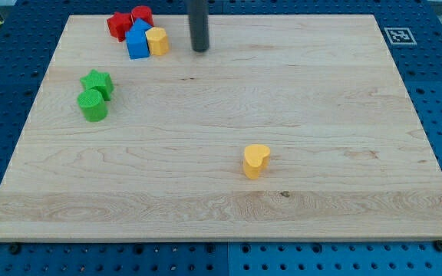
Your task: Push the yellow heart to the top center
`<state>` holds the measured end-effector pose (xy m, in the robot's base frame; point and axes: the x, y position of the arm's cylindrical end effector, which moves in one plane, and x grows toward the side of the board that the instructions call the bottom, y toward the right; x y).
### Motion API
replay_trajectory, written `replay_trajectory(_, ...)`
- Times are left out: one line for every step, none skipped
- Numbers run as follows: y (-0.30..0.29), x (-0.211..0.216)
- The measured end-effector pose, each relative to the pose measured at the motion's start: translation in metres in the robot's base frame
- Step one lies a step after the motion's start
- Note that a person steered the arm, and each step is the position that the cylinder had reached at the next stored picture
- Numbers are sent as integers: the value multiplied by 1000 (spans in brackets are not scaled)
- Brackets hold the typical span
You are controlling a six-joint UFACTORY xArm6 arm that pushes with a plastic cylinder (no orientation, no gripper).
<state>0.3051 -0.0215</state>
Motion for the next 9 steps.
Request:
replay_trajectory(10,67)
replay_trajectory(3,138)
replay_trajectory(3,208)
replay_trajectory(20,269)
replay_trajectory(70,276)
replay_trajectory(81,260)
replay_trajectory(81,238)
replay_trajectory(76,220)
replay_trajectory(68,218)
